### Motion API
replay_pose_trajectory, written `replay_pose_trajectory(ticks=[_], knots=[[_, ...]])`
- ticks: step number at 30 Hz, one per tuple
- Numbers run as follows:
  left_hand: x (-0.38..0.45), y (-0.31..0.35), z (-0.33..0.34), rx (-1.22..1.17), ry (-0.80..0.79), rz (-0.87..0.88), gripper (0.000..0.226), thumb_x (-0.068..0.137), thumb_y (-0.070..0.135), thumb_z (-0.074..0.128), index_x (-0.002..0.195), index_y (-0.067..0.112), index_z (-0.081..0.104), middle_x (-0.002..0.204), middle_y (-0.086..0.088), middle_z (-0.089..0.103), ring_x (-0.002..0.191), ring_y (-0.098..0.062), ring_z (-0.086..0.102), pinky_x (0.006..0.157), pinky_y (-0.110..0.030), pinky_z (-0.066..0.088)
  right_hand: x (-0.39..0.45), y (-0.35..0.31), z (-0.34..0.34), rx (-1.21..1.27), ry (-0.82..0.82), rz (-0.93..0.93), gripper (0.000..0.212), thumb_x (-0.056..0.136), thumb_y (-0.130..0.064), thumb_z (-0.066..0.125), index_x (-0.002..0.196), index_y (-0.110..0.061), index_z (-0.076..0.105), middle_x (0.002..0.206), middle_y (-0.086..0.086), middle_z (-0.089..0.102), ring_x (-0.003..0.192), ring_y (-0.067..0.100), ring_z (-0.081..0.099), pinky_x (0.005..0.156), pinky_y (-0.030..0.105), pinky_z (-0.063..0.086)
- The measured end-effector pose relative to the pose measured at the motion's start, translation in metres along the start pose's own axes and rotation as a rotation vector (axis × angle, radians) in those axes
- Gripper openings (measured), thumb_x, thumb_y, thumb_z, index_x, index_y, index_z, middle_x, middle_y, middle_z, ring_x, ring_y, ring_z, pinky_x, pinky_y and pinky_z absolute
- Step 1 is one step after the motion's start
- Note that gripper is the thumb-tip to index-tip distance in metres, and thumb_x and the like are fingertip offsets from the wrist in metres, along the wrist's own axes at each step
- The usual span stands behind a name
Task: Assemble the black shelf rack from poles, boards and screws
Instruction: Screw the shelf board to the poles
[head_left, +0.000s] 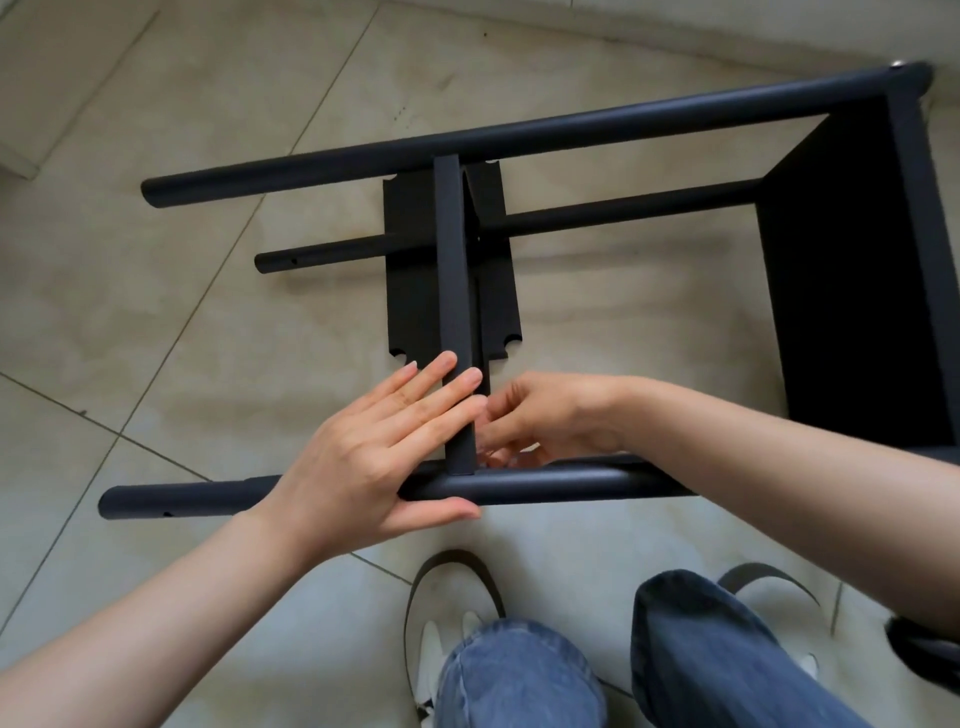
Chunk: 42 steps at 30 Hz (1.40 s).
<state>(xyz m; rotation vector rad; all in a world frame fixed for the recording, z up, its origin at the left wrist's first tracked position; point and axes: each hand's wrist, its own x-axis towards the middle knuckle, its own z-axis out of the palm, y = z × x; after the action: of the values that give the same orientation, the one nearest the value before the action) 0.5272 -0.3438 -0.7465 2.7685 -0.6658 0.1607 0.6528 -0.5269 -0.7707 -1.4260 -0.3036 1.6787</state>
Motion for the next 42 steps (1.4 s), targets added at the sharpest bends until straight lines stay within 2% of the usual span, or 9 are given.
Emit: replay_pose_trajectory(ticks=[7,12,15,18,22,31,35,40,42], knots=[[0.001,0.002,-0.001,-0.013,0.011,-0.01,0.076,0.091,0.059,0.065,0.141,0.003,0.053,0.152,-0.011,0.045,0.146,-0.029,0.036,0.118,-0.047,0.035,0.005,0.002,-0.005,0.025,-0.087,0.054,0.035,0.094,-0.011,0.062,0.064,-0.023,0.076,0.071,-0.004,0.07,0.067,0.007,0.06,0.074,0.022,0.048],[0.001,0.002,-0.001,-0.014,0.009,-0.012,0.076,0.091,0.059,0.065,0.14,0.003,0.054,0.151,-0.011,0.046,0.146,-0.03,0.037,0.116,-0.049,0.037,0.009,0.0,-0.008,0.055,-0.126,0.098,0.03,0.093,-0.01,0.062,0.069,-0.02,0.077,0.08,0.002,0.069,0.078,0.016,0.058,0.092,0.035,0.044],[0.001,0.002,-0.001,-0.009,0.009,-0.015,0.076,0.091,0.06,0.064,0.139,0.002,0.054,0.151,-0.012,0.047,0.145,-0.03,0.038,0.117,-0.049,0.037,0.009,0.0,-0.012,0.084,-0.161,0.119,0.028,0.094,-0.011,0.062,0.072,-0.018,0.077,0.082,0.002,0.069,0.078,0.015,0.059,0.089,0.031,0.046],[0.002,0.003,-0.002,-0.009,0.001,-0.021,0.076,0.091,0.06,0.064,0.139,0.002,0.054,0.15,-0.012,0.047,0.145,-0.03,0.038,0.116,-0.049,0.037,0.009,-0.001,-0.014,0.062,-0.187,0.134,0.034,0.095,-0.013,0.06,0.065,-0.021,0.075,0.074,-0.002,0.068,0.069,0.009,0.061,0.073,0.02,0.05],[0.002,0.003,-0.001,-0.011,-0.005,-0.02,0.076,0.091,0.059,0.064,0.139,0.002,0.054,0.151,-0.012,0.047,0.145,-0.031,0.038,0.115,-0.051,0.038,0.012,-0.001,-0.012,-0.031,-0.171,0.179,0.042,0.095,-0.018,0.059,0.055,-0.022,0.07,0.065,-0.004,0.062,0.062,0.008,0.056,0.06,0.019,0.046],[0.002,0.002,0.0,-0.011,0.003,-0.015,0.076,0.09,0.06,0.064,0.14,0.002,0.054,0.151,-0.012,0.046,0.146,-0.03,0.037,0.117,-0.049,0.035,0.01,-0.002,-0.014,-0.004,-0.147,0.163,0.035,0.094,-0.016,0.062,0.061,-0.022,0.072,0.074,-0.001,0.062,0.071,0.011,0.057,0.071,0.024,0.045],[0.001,0.002,0.0,-0.016,0.006,-0.017,0.076,0.09,0.06,0.065,0.139,0.002,0.054,0.151,-0.012,0.046,0.146,-0.031,0.037,0.116,-0.051,0.036,0.013,-0.002,-0.01,-0.062,-0.148,0.193,0.036,0.092,-0.018,0.062,0.057,-0.021,0.068,0.064,-0.002,0.058,0.06,0.01,0.056,0.058,0.02,0.046],[0.002,0.002,0.0,-0.022,0.008,-0.016,0.077,0.09,0.06,0.066,0.14,0.003,0.053,0.152,-0.012,0.046,0.146,-0.03,0.037,0.116,-0.05,0.036,0.014,-0.002,-0.007,-0.002,-0.141,0.169,0.015,0.094,-0.016,0.063,0.08,-0.016,0.068,0.088,0.008,0.059,0.073,0.015,0.059,0.073,0.028,0.051],[0.002,0.002,0.001,-0.02,0.007,-0.016,0.077,0.09,0.06,0.066,0.14,0.003,0.053,0.152,-0.011,0.046,0.146,-0.03,0.037,0.117,-0.05,0.036,0.012,-0.001,-0.009,0.02,-0.143,0.142,0.018,0.093,-0.016,0.063,0.078,-0.016,0.072,0.089,0.008,0.063,0.074,0.014,0.059,0.074,0.027,0.05]])
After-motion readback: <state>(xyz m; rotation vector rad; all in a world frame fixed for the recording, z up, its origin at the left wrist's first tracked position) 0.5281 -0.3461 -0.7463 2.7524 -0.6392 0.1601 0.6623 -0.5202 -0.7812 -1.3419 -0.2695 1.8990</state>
